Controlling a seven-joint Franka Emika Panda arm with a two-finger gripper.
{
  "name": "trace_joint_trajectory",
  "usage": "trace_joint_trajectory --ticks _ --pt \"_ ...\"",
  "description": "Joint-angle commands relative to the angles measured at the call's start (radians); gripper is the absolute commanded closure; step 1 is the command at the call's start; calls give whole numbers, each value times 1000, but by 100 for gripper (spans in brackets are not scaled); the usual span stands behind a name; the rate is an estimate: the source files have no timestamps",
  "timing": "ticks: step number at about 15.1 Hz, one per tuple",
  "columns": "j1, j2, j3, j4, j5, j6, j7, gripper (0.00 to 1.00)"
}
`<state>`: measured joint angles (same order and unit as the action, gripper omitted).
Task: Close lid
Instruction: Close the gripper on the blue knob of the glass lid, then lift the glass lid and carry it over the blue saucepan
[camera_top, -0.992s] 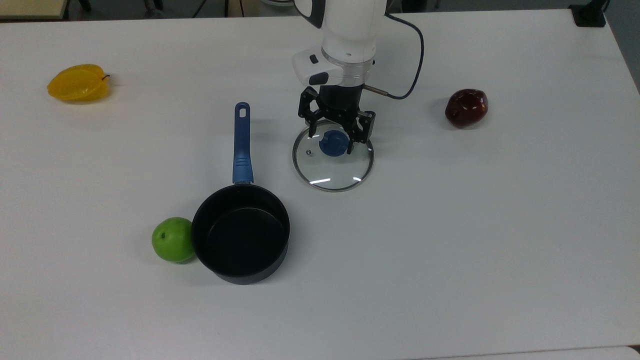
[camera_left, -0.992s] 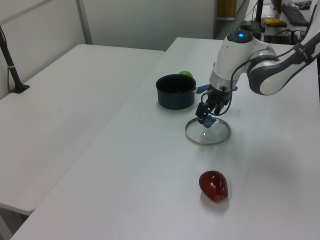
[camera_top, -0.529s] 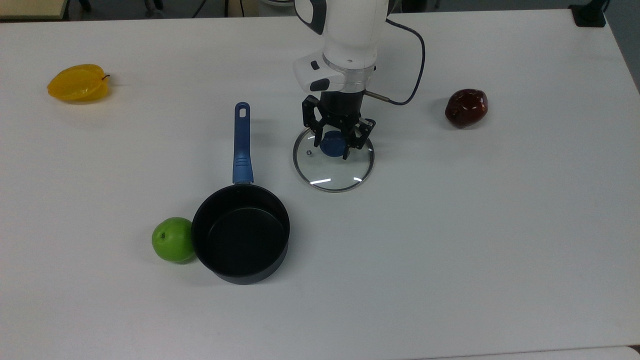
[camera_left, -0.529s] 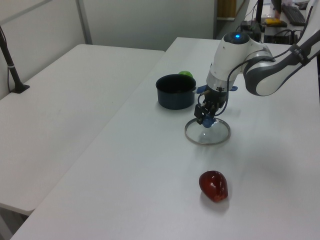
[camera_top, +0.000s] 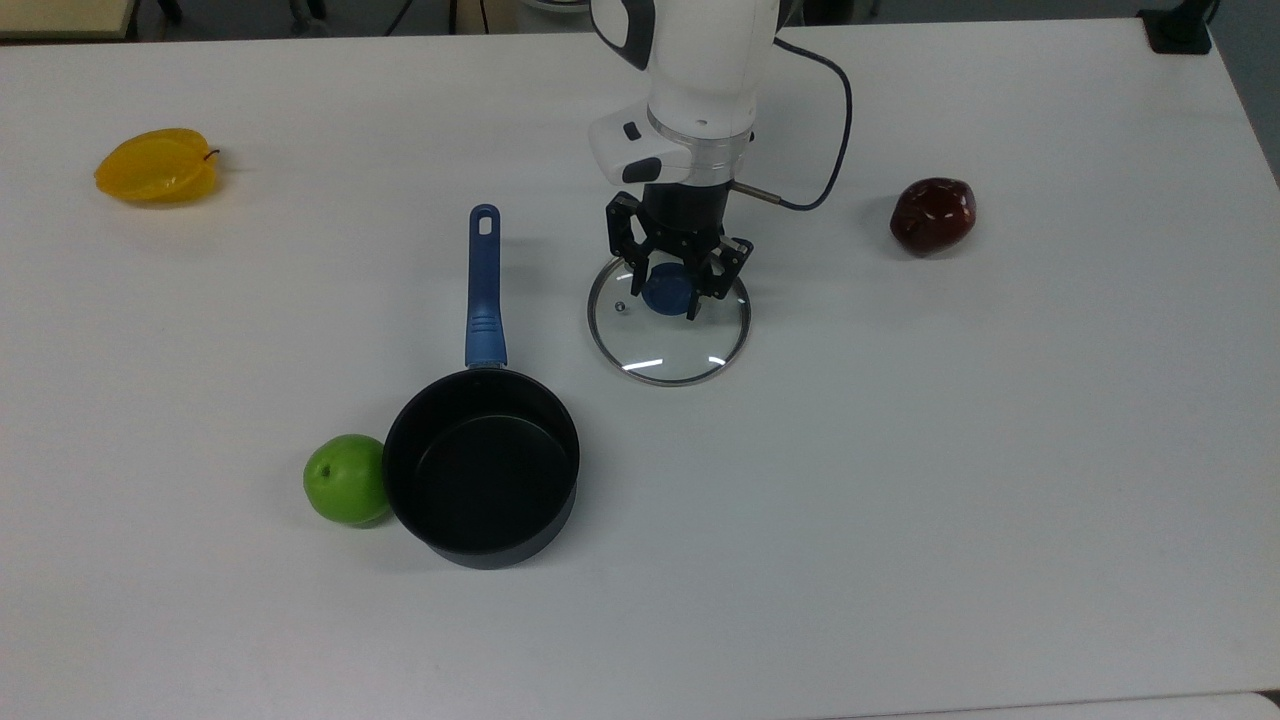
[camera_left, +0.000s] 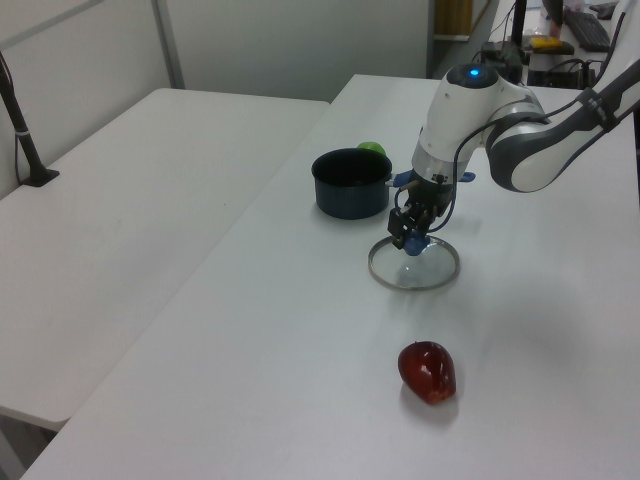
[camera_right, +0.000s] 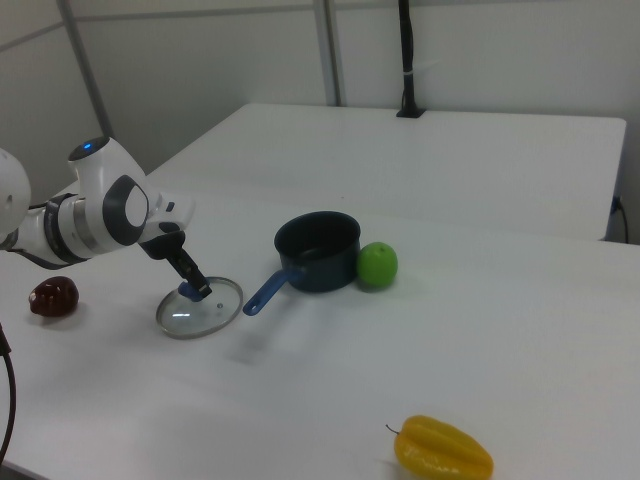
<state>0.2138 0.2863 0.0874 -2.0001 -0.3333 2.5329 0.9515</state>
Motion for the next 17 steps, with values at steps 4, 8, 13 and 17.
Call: trace_joint_trajectory --ticks 4,8,13,17 --pt "-16 -52 9 40 -15 -89 19 65" --pt "-16 -50 11 98 20 -189 1 65" --pt "-50 -38 11 240 183 -339 -108 65" --pt "-68 -35 -3 319 263 -411 -171 66"
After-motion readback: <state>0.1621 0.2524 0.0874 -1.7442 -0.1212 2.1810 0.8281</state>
